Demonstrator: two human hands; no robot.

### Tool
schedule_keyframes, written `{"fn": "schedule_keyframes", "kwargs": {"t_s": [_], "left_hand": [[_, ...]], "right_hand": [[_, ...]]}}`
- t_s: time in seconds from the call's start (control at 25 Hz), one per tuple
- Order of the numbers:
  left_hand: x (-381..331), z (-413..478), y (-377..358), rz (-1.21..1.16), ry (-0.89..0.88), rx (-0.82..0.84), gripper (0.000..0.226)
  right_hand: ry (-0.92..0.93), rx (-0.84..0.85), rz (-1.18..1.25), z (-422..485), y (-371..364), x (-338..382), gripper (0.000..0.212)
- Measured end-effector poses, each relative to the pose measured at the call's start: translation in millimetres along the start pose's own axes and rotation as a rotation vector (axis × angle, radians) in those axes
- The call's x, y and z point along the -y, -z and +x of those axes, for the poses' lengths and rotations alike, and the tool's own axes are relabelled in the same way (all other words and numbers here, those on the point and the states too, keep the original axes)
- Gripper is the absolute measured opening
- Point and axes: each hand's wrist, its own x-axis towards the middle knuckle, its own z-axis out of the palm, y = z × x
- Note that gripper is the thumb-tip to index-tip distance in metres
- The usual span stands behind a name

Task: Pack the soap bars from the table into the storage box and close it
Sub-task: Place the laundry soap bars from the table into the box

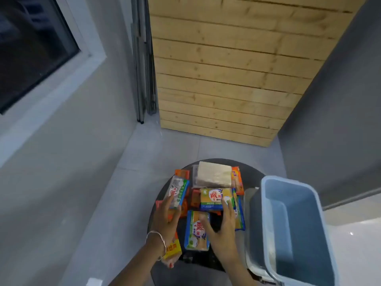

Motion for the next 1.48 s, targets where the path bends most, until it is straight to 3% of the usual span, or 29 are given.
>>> {"fn": "schedule_keyframes", "kwargs": {"t_s": [0.12, 0.28, 0.44, 0.52, 0.76, 0.92, 1.04, 1.12, 1.2, 1.32, 1.48], "left_hand": [[34, 20, -27, 0.046, -0.108, -0.001, 0.047], [49, 55, -62, 0.051, -0.322, 0.164, 0.048], [58, 88, -81, 0.2, -0.343, 0.285, 0.074], [62, 96, -79, 0.247, -0.332, 0.378, 0.078], [63, 86, -58, 0.171, -0.299, 0.539, 0.06], [62, 61, -47, 0.32, -0.3, 0.425, 0.087], [76, 34, -48, 0.618, -0.2, 0.309, 0.101], [87, 19, -63, 0.707, -0.161, 0.308, 0.078], [87, 17, -80, 0.743, -0.128, 0.262, 0.057], [84, 12, -98, 0.712, -0.036, 0.137, 0.048], [84, -21, -97, 0.437, -0.239, 0.118, 0.043]], "right_hand": [[0.07, -0.173, -0.226, 26, -13, -48, 0.091], [0.249, -0.332, -0.17, 85, -8, -84, 0.079], [0.272, -0.317, 0.191, 110, -9, -111, 0.078], [0.316, -0.291, 0.222, 114, -13, -123, 0.074], [0.422, -0.245, 0.28, 112, -12, -137, 0.065], [0.465, -0.342, 0.361, 78, -14, -137, 0.076], [0.285, -0.143, 0.491, 43, -15, -146, 0.094], [0.051, 0.069, 0.486, 28, -23, -153, 0.1], [-0.131, 0.207, 0.473, 27, -37, -149, 0.078], [-0.094, 0.255, 0.479, 22, -53, -143, 0.045], [0.031, 0.138, 0.65, -7, -46, -135, 0.046]]}}
